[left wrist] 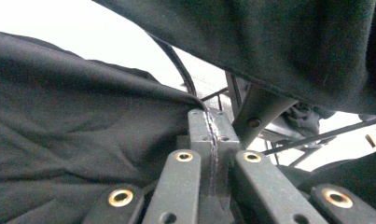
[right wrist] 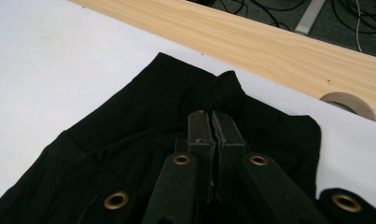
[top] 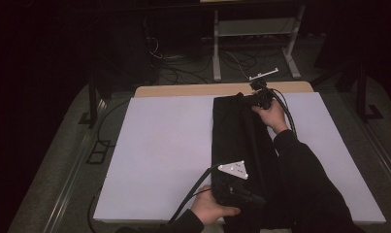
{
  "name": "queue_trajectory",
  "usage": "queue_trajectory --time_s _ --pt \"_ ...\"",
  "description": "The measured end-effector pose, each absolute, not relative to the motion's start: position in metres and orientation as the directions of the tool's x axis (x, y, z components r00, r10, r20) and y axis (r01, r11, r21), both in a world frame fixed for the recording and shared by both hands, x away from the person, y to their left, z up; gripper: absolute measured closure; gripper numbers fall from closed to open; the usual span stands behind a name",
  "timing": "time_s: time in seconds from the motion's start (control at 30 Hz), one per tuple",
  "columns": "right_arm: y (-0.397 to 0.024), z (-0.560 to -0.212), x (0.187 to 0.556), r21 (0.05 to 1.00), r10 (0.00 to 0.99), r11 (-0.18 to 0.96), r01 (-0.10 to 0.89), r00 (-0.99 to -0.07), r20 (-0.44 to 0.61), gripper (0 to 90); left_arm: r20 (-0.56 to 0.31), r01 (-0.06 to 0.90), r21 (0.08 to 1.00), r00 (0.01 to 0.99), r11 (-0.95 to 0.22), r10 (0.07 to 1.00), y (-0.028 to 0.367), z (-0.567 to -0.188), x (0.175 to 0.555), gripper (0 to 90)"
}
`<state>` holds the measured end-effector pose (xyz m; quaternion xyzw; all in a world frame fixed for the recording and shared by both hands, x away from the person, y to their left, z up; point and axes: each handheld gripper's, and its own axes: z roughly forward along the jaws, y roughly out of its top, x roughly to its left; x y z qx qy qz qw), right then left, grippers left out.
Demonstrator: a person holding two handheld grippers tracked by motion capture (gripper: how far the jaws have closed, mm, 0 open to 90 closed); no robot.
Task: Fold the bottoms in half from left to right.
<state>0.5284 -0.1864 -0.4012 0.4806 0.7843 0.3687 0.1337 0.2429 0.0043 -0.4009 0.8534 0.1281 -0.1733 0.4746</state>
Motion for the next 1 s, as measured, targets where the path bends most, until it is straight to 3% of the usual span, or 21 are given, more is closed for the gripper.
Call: queue_trajectory --time_s 1.0 --pt "-0.222 -0.406 0.527 0.694 0.865 0.298 0.655 -0.493 0.094 86.0 -0.462 0.427 0.743 0.884 -0.515 0.066 -0.047 -0.419 0.244 88.7"
